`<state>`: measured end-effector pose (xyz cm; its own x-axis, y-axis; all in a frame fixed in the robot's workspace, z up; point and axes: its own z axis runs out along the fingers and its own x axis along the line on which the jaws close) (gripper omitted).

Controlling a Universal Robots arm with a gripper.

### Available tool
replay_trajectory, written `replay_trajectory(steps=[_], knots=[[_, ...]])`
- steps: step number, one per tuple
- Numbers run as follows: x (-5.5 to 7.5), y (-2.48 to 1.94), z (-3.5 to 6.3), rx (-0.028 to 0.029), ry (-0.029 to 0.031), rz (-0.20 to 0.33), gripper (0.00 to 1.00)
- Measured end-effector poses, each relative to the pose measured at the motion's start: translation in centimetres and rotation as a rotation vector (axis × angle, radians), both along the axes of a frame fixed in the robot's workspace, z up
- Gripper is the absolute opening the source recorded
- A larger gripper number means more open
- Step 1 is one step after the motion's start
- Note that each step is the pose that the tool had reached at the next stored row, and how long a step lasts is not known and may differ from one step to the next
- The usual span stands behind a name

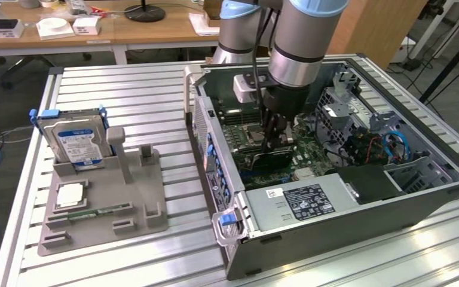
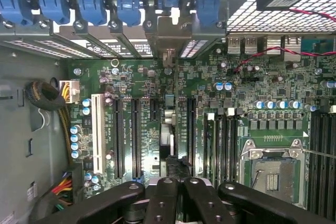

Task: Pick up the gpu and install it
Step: 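Press down on the gpu until it lock into place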

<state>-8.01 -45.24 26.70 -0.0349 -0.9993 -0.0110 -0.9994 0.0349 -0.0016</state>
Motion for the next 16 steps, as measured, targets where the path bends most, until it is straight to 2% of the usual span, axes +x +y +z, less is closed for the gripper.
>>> replay_trajectory(steps=[5,8,12,14,15,16], knots=[[-0.21,0.00,0.00,-0.0002,-0.0005,0.000,0.11],[-0.44,0.01,-0.34,0.0000,-0.0008,0.000,0.11],[-0.54,-0.02,-0.86,-0.0034,0.0006,0.000,0.11],[-0.55,0.04,-0.76,-0.0020,0.0005,0.000,0.11],[-0.55,0.06,-0.49,0.0026,-0.0015,0.000,0.11],[-0.57,0.05,-0.12,0.0021,-0.0016,0.000,0.11]])
